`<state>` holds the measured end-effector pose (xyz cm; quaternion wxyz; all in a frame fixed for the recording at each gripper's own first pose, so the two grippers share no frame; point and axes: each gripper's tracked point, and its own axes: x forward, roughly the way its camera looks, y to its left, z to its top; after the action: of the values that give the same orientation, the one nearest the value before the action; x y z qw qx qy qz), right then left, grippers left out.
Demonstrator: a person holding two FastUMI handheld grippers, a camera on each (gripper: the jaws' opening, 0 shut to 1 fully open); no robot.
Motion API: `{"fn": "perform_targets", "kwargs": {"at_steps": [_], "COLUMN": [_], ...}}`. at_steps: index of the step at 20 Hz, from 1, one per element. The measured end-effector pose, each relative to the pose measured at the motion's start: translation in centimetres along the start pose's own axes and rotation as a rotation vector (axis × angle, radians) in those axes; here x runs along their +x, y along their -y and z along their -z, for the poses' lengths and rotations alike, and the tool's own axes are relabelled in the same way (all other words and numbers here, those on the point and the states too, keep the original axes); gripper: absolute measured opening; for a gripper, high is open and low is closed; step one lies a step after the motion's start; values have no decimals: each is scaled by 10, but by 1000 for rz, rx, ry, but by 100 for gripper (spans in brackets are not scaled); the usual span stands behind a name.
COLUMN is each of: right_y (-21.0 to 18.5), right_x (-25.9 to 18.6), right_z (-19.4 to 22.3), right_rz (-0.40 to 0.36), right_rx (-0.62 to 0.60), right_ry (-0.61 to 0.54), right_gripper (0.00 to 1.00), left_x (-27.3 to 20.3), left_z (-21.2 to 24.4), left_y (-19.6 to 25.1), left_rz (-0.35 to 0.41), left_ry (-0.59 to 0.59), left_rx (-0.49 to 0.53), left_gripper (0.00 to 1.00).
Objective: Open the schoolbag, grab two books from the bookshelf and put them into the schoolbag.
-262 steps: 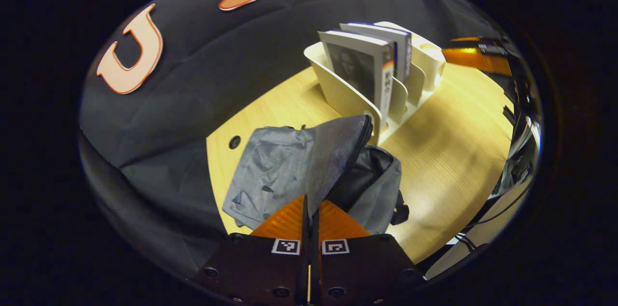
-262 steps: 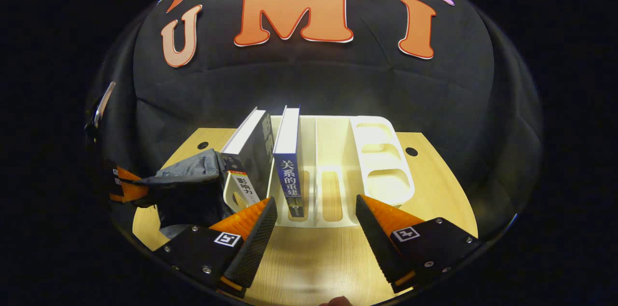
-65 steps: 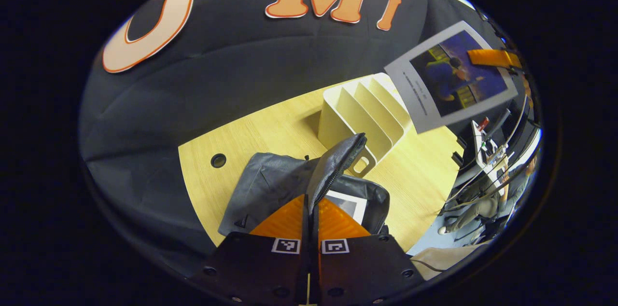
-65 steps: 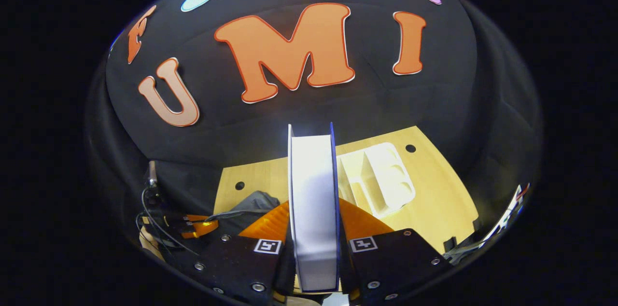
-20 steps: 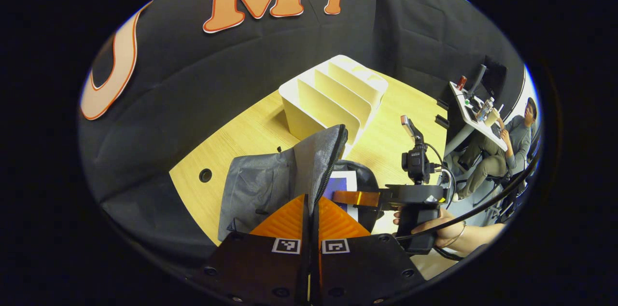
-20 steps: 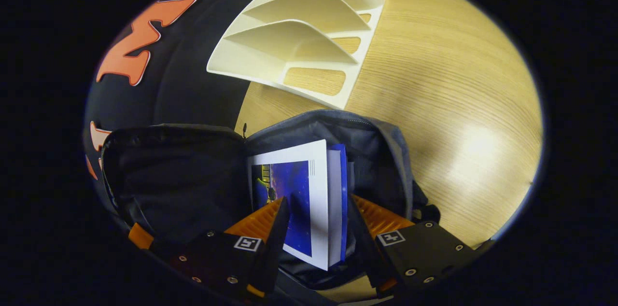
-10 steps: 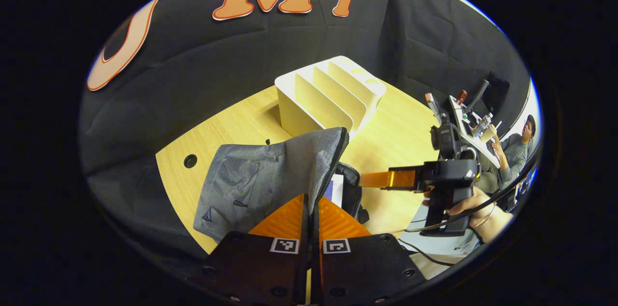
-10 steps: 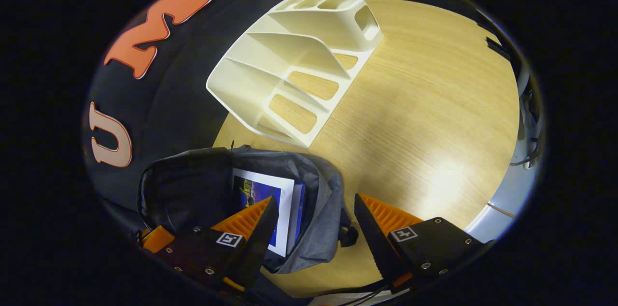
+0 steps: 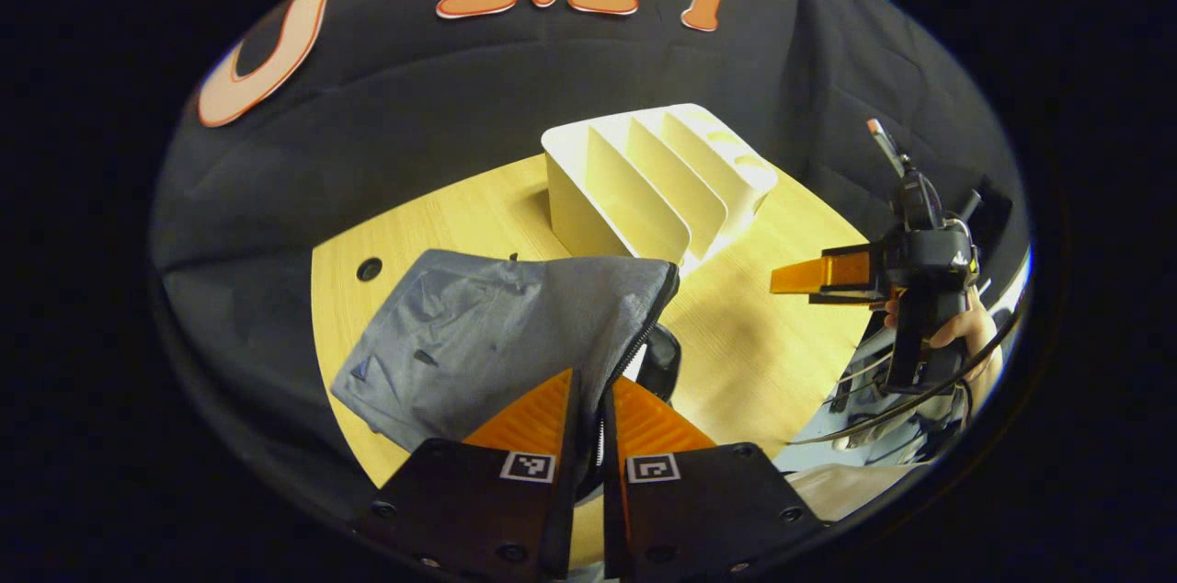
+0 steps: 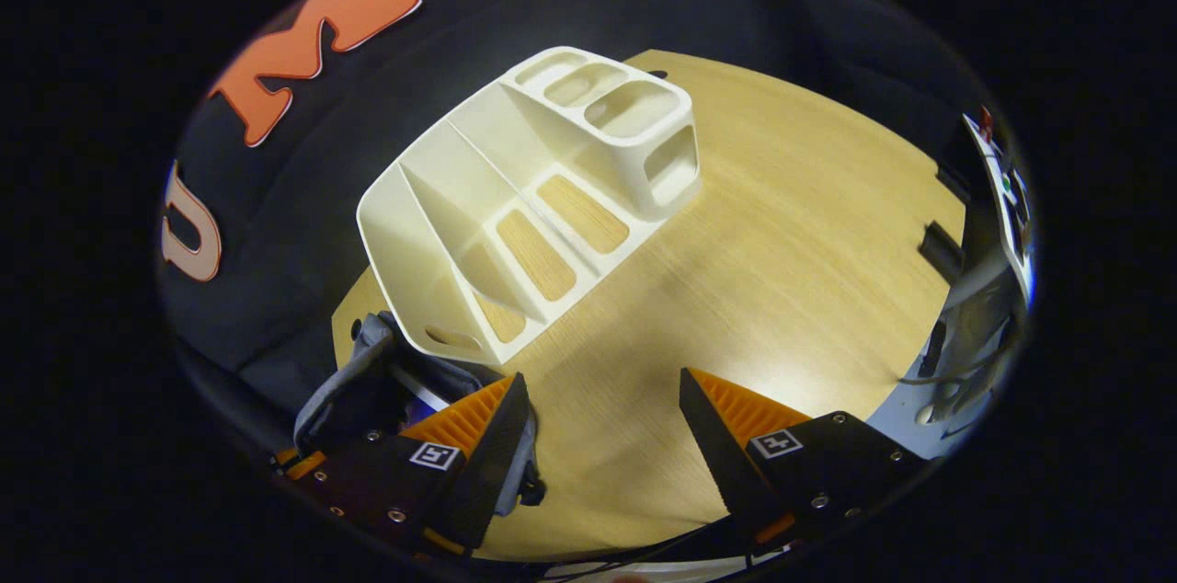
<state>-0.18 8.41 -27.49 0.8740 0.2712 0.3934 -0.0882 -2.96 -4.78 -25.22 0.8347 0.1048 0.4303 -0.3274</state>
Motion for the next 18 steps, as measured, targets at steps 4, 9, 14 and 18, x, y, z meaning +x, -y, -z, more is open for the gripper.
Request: {"fn": "perform_targets", "kwargs": {"at_steps": [4,9,14,18], "right_y": [9,8,-21,-36], "right_x": [-8,-38,-93,-158], "right_z": [-32,-85,-145,-197], "right_rz": [-32,-59,-136,-165], "right_rx": [-146,-336,-402,-446], "right_ry": [4,126,365,653], "right_gripper": [99,99,98,98], "left_x": [7,-4,-25,-55], "left_z": [5,-32,-98,-151], "left_y": [29,85,75,71], "left_rz": [-50,-13,-147,-223], "left_ry": [36,172,390,610], "left_rx": [-163,-286,-285,-234], "left_gripper": [27,64,96,96]}}
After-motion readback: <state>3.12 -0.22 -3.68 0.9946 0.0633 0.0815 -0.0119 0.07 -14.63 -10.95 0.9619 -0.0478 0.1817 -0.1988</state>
